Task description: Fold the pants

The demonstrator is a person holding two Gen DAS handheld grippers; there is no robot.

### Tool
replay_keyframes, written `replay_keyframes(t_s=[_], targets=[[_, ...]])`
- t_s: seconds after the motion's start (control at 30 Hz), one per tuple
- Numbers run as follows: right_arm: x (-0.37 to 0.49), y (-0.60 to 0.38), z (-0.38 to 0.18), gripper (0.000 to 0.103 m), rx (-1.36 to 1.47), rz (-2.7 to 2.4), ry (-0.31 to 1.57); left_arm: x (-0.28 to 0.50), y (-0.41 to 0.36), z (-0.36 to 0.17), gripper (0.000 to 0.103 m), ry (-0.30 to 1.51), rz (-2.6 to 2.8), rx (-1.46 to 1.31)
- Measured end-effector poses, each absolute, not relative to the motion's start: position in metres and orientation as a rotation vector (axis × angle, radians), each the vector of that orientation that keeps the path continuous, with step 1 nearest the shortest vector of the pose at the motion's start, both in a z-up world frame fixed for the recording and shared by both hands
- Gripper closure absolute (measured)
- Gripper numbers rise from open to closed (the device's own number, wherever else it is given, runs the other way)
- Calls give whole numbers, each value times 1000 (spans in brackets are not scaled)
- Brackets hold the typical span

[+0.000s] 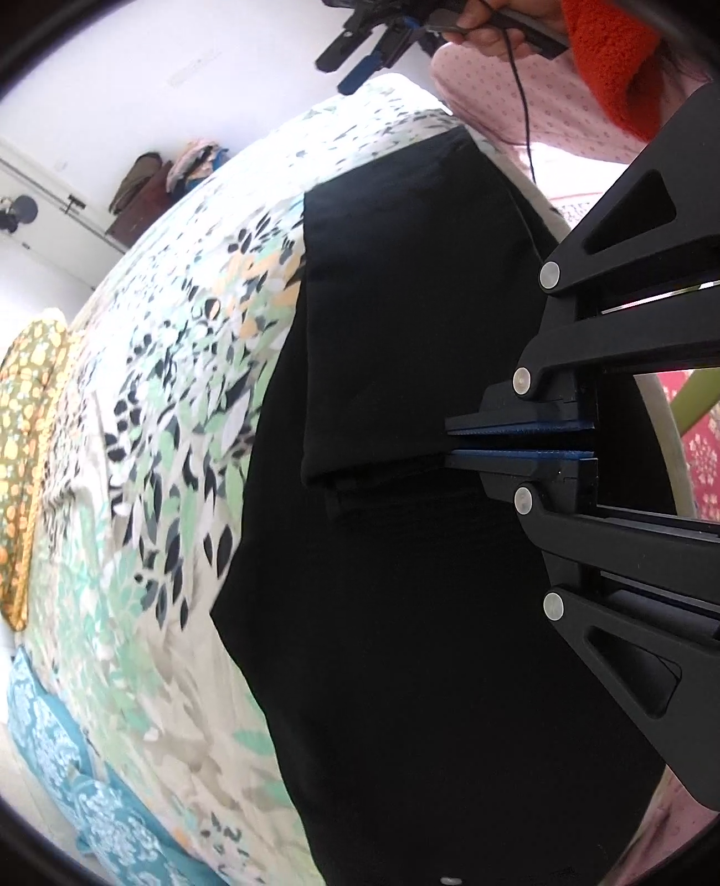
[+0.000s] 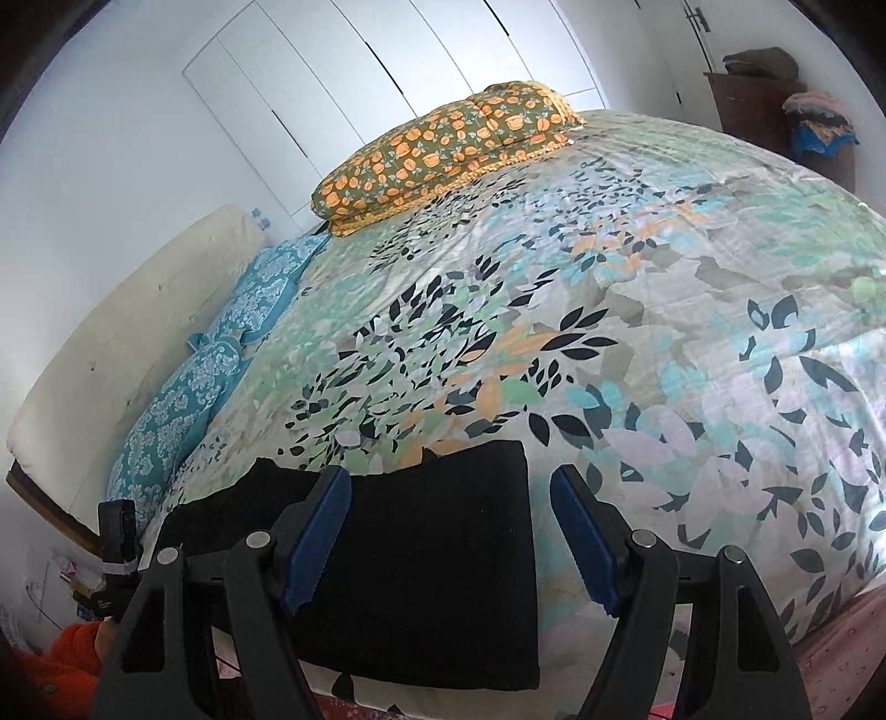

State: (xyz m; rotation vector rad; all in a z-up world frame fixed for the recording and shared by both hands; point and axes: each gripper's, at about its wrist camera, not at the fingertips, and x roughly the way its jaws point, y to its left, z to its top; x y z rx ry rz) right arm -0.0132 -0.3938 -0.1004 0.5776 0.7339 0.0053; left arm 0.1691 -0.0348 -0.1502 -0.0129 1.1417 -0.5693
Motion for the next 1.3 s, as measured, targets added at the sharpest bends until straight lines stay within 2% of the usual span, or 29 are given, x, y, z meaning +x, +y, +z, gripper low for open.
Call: replay_keyframes(t_s=[0.27,0.37,0.4,0.43,0.47,0.6,0.7,0.8,0.87,0.9,1.1,1.3], targets=[[27,-358,-179,28,676,187,1079,168,-46,-164,98,1180,-546,94],[29,-354,-184,26,662,165,1077,172,-31,-157,79,1170,-545,6],[29,-355,-183,23,672,167,1077,175,-22,-151,57,1154,-532,-44],[28,-356,-184,23,680,166,1072,177,-11,-146,42,1130,-507,-84],[27,-357,-184,23,687,166,1068,179,-3,-142,39,1110,-488,-113],[27,-360,-184,23,707,168,1058,188,5,-149,41,1148,-542,-199],[27,-358,-181,23,696,166,1053,188,-17,-159,48,1187,-591,-139],[25,-357,-176,23,668,169,1035,182,-44,-168,48,1211,-626,-25],[23,-358,-169,23,658,174,993,178,-56,-170,74,1185,-606,80],[22,-360,-163,23,651,169,961,177,-56,-170,93,1175,-596,101],[13,-375,-130,23,666,189,773,170,-28,-145,96,1127,-594,13],[67,-387,-167,22,785,225,887,172,-39,-171,95,1179,-564,94]])
